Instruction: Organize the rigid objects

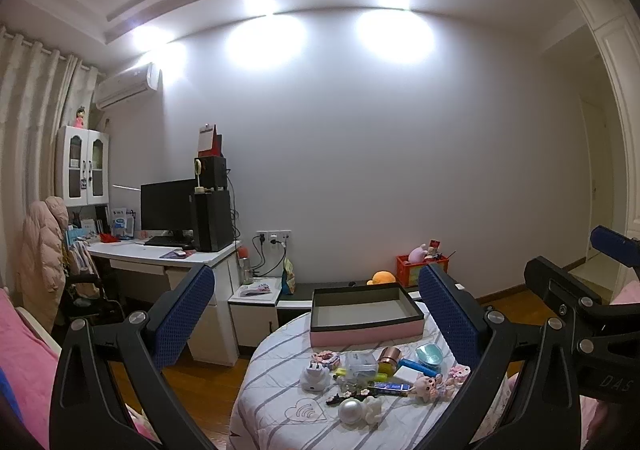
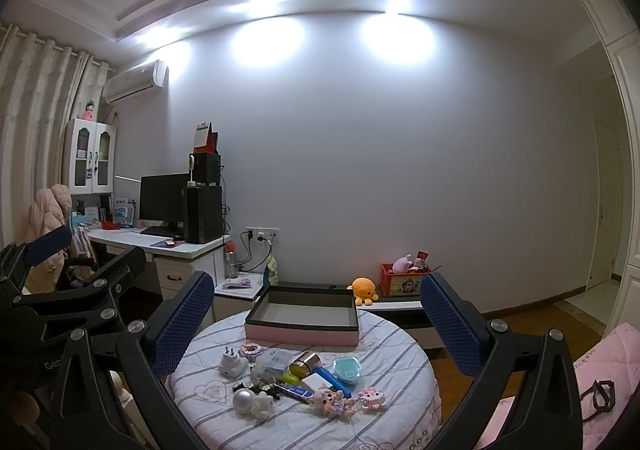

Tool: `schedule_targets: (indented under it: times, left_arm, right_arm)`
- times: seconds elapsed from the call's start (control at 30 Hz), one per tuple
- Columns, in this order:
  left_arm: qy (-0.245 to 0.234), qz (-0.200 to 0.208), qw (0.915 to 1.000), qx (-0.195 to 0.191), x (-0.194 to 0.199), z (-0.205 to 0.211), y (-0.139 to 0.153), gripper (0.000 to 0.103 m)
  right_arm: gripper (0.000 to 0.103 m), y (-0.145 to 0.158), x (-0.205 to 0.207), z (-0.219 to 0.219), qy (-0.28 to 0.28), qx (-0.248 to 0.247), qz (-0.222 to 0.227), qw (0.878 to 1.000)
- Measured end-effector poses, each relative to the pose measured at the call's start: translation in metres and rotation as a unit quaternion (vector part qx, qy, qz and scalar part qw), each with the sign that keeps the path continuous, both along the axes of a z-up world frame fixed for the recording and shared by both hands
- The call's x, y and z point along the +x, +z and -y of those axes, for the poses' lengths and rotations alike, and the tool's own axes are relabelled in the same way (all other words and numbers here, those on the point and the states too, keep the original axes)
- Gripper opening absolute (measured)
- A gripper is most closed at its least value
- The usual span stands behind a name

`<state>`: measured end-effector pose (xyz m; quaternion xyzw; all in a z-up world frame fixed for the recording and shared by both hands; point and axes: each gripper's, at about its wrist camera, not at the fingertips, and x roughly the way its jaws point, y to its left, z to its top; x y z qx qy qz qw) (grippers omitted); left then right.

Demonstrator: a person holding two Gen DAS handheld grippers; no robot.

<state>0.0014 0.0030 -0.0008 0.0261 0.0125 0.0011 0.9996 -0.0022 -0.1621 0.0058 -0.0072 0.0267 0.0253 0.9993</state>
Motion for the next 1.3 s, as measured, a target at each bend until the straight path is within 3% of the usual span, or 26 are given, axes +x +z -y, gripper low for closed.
schedule_targets:
  times: [1.3]
  left_arm:
    - [0.003,0.005,0.9999,0.010,-0.013,0.003,0.007,0.103]
  right_arm:
    - [0.103,0.003,-0.002,0.003,-0.004,0.001,0.002,1.000]
